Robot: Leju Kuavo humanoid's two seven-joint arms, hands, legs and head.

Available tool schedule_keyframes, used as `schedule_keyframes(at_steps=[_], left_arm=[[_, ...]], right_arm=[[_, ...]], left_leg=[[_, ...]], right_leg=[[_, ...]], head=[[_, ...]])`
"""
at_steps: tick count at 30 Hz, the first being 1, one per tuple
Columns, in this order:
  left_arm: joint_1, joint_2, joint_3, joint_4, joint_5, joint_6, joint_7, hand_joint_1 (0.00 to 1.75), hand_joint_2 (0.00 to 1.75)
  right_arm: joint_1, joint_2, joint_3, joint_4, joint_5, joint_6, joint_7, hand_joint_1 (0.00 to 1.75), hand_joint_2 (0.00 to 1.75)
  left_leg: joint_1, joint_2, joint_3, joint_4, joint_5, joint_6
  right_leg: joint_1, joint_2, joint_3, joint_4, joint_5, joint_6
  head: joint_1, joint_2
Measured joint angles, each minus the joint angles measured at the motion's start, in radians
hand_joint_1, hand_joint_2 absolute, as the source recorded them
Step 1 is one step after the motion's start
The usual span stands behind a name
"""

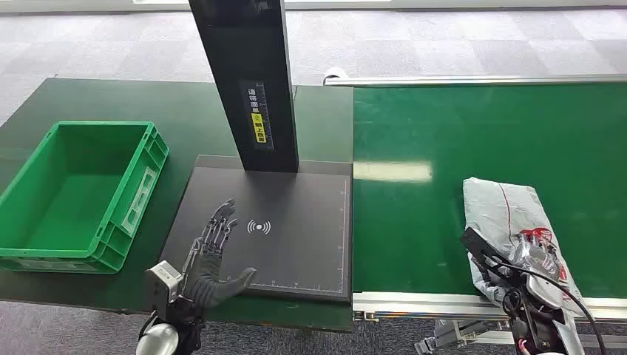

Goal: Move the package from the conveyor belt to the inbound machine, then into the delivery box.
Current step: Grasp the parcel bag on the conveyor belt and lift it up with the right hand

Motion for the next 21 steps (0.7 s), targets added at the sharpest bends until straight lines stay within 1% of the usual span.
schedule_keyframes(at_steps=[1, 2, 5, 6, 11, 14, 18, 21], left_arm=[[0.000, 0.000, 0.000, 0.000, 0.000, 0.000, 0.000, 0.00, 1.75], [0.001, 0.000, 0.000, 0.000, 0.000, 0.000, 0.000, 0.00, 1.75], [0.005, -0.002, 0.000, -0.003, 0.002, 0.002, 0.001, 0.00, 1.75], [0.008, -0.002, 0.000, -0.005, 0.003, 0.002, 0.002, 0.00, 1.75], [0.027, -0.002, 0.002, -0.021, 0.005, 0.003, 0.003, 0.00, 1.75], [0.036, -0.002, 0.003, -0.026, 0.005, 0.003, 0.003, 0.00, 1.75], [0.048, -0.002, 0.010, -0.040, 0.007, 0.003, 0.002, 0.00, 1.75], [0.060, -0.002, 0.015, -0.056, 0.010, 0.002, -0.001, 0.00, 1.75]], right_arm=[[-0.002, -0.001, -0.001, 0.004, 0.000, 0.000, 0.000, 0.00, 1.75], [-0.004, -0.001, -0.003, 0.007, 0.000, 0.000, -0.001, 0.03, 1.75], [-0.014, -0.001, -0.013, 0.025, -0.001, -0.003, -0.015, 1.34, 1.75], [-0.015, -0.001, -0.016, 0.030, -0.002, -0.007, -0.025, 1.74, 1.75], [-0.017, 0.006, -0.019, 0.036, -0.017, -0.033, -0.101, 1.75, 1.75], [-0.021, 0.010, -0.019, 0.036, -0.023, -0.046, -0.120, 1.75, 1.75], [-0.021, 0.019, -0.020, 0.021, -0.060, -0.109, -0.186, 1.75, 1.75], [-0.012, 0.035, -0.024, -0.024, -0.123, -0.156, -0.252, 1.75, 1.75]], left_leg=[[0.000, 0.000, 0.000, 0.000, 0.000, 0.000], [0.000, 0.000, 0.000, 0.000, 0.000, 0.000], [0.000, 0.000, 0.001, 0.001, 0.000, 0.001], [0.000, 0.000, 0.001, 0.001, 0.000, 0.001], [0.000, 0.000, 0.001, 0.002, -0.001, 0.001], [0.000, 0.000, 0.001, 0.002, -0.001, 0.001], [0.000, 0.000, 0.000, 0.002, -0.001, 0.001], [0.000, 0.000, -0.001, 0.002, -0.001, 0.001]], right_leg=[[0.000, 0.000, 0.000, 0.000, 0.000, 0.000], [0.000, 0.000, 0.000, 0.000, 0.000, 0.000], [0.000, 0.000, 0.002, 0.000, 0.000, 0.000], [0.000, 0.000, 0.002, 0.000, 0.000, 0.000], [0.000, 0.000, 0.003, 0.000, 0.001, 0.001], [0.000, 0.000, 0.003, 0.000, 0.001, 0.001], [0.000, 0.000, 0.002, 0.000, 0.001, 0.001], [0.000, 0.000, 0.000, 0.000, 0.001, 0.001]], head=[[0.000, 0.000], [0.000, 0.000], [0.000, 0.000], [0.000, 0.000], [0.000, 0.000], [0.000, 0.000], [0.000, 0.000], [0.000, 0.000]])
